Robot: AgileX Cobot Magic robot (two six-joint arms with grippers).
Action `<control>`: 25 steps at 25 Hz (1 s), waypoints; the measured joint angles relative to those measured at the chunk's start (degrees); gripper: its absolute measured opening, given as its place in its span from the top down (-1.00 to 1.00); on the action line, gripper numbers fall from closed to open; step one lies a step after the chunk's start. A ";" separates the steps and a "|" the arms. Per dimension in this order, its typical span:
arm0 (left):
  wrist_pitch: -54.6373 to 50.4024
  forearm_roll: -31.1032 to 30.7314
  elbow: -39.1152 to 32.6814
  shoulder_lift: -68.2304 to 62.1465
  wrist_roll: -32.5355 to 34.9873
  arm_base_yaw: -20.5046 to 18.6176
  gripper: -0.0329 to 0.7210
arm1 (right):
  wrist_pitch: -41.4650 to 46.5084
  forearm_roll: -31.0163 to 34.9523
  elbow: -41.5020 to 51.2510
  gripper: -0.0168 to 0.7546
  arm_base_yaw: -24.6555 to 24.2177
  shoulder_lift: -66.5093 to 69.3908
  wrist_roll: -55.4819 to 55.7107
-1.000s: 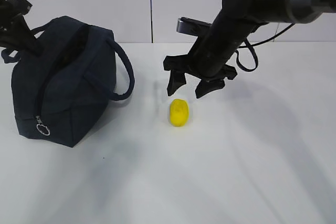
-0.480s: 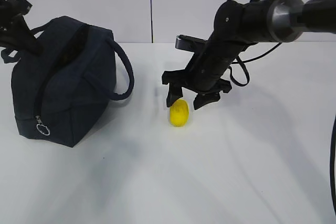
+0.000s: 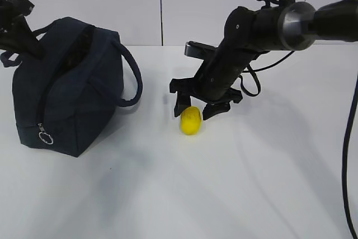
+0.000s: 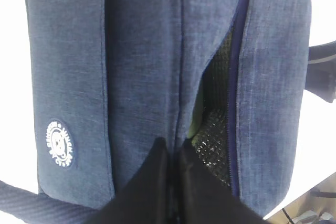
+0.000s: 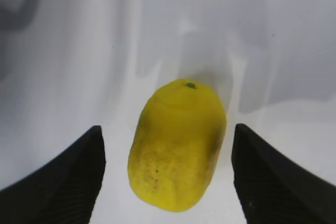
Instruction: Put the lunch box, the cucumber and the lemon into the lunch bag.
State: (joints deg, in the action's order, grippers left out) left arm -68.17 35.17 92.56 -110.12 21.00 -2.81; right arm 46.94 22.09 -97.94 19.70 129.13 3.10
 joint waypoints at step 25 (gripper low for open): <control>0.00 -0.41 0.00 0.00 0.00 0.00 0.93 | 2.19 0.37 -0.85 0.04 0.39 1.79 0.00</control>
State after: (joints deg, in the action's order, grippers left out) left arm -68.17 34.76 92.56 -110.12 21.00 -2.81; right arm 49.13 22.47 -98.79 20.09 130.92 3.10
